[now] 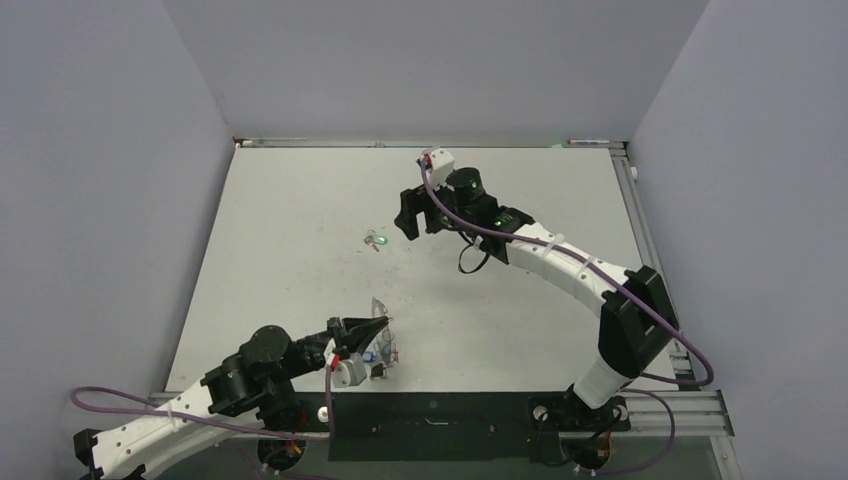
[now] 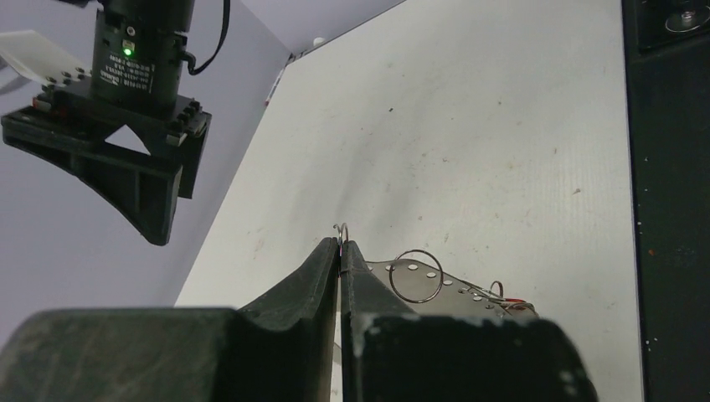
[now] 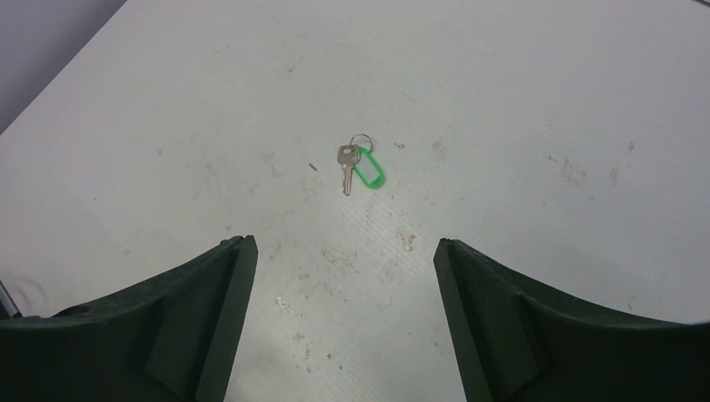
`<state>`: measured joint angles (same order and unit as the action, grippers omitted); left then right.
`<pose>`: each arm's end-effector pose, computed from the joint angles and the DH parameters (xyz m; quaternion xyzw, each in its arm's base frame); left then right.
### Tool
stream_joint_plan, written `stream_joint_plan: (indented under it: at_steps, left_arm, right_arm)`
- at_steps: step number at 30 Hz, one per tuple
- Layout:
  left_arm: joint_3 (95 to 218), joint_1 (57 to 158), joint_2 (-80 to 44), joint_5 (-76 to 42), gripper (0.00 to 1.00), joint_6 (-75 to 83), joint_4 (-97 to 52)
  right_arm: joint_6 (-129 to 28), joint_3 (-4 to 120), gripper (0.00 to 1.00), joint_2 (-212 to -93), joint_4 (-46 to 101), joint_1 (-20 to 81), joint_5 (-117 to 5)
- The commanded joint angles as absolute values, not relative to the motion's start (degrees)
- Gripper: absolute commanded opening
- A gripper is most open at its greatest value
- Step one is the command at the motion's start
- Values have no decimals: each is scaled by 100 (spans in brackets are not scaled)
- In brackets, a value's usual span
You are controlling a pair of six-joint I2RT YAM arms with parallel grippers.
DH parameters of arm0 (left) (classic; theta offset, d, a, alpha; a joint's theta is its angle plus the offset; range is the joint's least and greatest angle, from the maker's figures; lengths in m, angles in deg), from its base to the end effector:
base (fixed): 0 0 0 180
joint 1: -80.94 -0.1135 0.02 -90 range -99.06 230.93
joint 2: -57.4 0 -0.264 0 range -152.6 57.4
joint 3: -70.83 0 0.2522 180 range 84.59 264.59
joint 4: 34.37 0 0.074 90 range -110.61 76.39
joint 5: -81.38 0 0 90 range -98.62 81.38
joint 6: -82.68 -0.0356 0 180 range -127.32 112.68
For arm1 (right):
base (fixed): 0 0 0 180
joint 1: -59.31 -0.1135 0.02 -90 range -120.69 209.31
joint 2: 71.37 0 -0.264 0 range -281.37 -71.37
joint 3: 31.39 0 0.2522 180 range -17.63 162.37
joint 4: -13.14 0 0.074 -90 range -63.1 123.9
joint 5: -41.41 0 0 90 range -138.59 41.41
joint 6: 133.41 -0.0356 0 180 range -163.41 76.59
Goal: Put the keys on the keyring
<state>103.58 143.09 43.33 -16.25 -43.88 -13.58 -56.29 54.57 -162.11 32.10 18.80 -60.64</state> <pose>0.0482 -0.1013 0.2544 0.5752 0.4329 -0.2001 0.6646 0.2798 0.2488 0.3127 -0.2546 0.7950 0.3227 0.4461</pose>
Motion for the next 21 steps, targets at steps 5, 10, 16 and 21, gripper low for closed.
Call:
stream_joint_plan:
  at_steps: [5,10,16,21]
  left_arm:
    - [10615,14230,4587,-974,0,-4394,-1859]
    - [10841,14162,4627,-622,0,-4527,-1660]
    - [10762,14136,4788,-689,0,-4376,-1799]
    - [10694,14123,4925,-861,0,-4016,-1930]
  right_arm:
    - [-6483,7351,75,-17895,3771,2189,-6303]
    - [-6796,8785,69,-19138,4662,2222,-6787]
    - [-5719,9784,66,-20115,5041,2123,-7767]
    - [-4404,10410,66,-20704,5610,2312,-8676]
